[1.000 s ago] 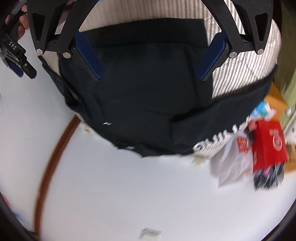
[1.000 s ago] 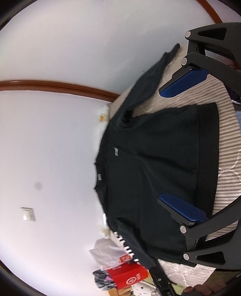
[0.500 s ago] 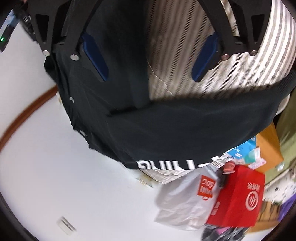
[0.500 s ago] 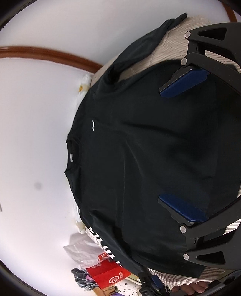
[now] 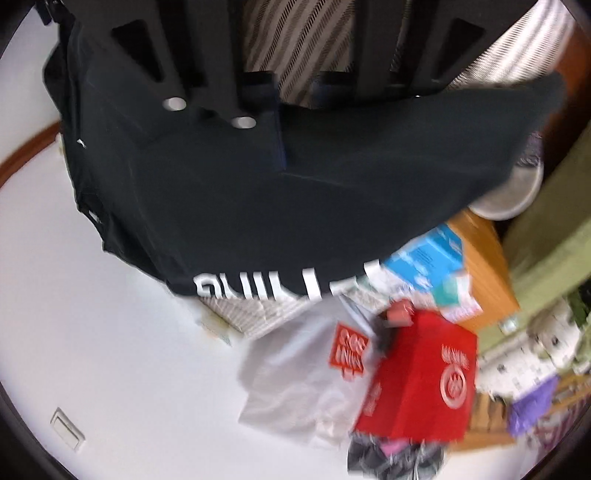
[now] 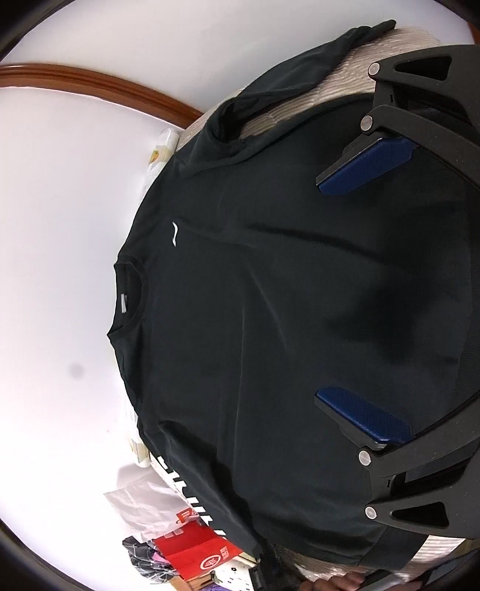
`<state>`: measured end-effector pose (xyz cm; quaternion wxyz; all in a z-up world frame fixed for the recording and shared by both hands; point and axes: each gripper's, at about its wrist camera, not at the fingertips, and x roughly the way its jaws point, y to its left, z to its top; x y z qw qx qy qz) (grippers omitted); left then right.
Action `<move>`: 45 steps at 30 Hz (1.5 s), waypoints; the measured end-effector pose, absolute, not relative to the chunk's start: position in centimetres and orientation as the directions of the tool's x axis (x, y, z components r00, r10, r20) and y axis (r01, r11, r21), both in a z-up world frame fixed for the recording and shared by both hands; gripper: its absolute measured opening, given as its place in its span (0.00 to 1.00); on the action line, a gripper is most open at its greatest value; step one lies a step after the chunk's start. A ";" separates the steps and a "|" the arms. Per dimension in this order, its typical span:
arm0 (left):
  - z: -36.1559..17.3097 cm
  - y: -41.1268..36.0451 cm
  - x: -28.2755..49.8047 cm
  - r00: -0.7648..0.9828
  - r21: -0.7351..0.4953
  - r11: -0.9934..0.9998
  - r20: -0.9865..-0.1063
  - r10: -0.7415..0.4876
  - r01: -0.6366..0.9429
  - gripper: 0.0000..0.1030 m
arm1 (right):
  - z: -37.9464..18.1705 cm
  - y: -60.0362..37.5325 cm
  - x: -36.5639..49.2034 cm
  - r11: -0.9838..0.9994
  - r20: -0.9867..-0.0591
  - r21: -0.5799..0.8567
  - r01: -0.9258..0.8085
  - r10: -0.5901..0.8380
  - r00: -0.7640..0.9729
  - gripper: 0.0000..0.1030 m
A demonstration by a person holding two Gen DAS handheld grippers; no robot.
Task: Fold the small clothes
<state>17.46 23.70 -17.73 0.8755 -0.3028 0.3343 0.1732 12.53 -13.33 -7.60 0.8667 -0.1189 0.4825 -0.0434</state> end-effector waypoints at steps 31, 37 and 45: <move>-11.9 -8.2 34.2 0.675 -0.125 0.977 -0.707 -0.211 0.174 0.36 | -1.7 -29.6 9.2 0.934 -0.725 -0.322 0.155 -0.348 0.595 0.99; -9.3 -6.0 29.6 0.711 -0.143 0.964 -0.652 -0.261 0.223 0.64 | -1.1 -26.0 11.0 0.930 -0.712 -0.360 0.075 -0.325 0.622 0.99; -8.8 6.7 27.7 0.730 -0.092 0.995 -0.682 -0.046 -0.023 0.71 | -2.1 -14.9 16.5 0.953 -0.758 -0.245 -0.180 -0.073 0.648 0.99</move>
